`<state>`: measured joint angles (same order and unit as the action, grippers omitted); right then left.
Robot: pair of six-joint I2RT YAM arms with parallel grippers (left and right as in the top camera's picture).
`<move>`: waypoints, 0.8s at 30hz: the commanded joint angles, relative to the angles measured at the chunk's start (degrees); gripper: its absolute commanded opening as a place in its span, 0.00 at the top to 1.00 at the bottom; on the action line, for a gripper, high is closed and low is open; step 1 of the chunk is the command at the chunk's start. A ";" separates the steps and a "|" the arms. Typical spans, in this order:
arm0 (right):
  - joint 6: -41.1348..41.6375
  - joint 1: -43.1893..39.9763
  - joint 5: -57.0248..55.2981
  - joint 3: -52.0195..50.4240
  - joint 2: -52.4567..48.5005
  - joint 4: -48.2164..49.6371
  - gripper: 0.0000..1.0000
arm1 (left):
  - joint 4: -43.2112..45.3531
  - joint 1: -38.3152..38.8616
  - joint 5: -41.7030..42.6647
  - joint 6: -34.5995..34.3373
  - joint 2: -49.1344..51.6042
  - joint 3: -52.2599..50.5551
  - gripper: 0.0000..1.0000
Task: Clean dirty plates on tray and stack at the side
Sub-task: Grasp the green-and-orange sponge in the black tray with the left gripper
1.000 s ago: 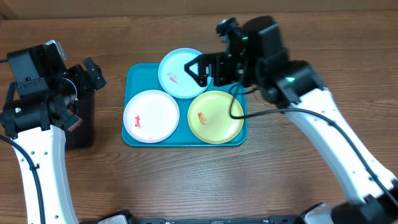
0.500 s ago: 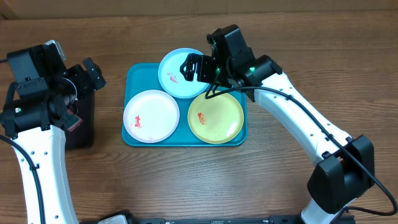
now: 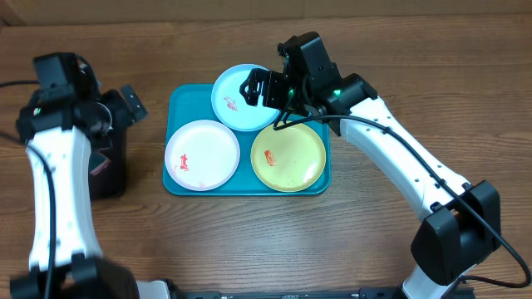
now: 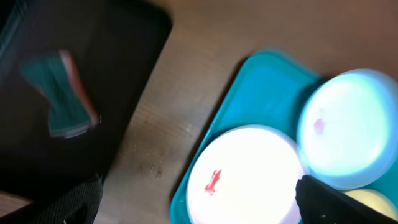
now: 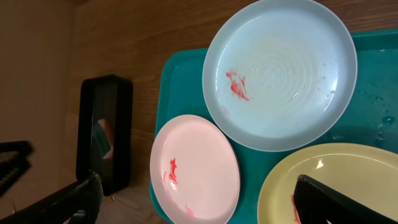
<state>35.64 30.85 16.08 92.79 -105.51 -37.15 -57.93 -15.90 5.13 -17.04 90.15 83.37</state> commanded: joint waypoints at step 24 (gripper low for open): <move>-0.02 0.26 -2.12 1.29 0.68 -1.07 0.00 | 8.83 -13.73 -10.78 -10.27 21.09 3.98 0.05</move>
<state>35.77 30.83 14.96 92.79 -105.51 -38.52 -50.17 -29.23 -6.76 -27.09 107.04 86.26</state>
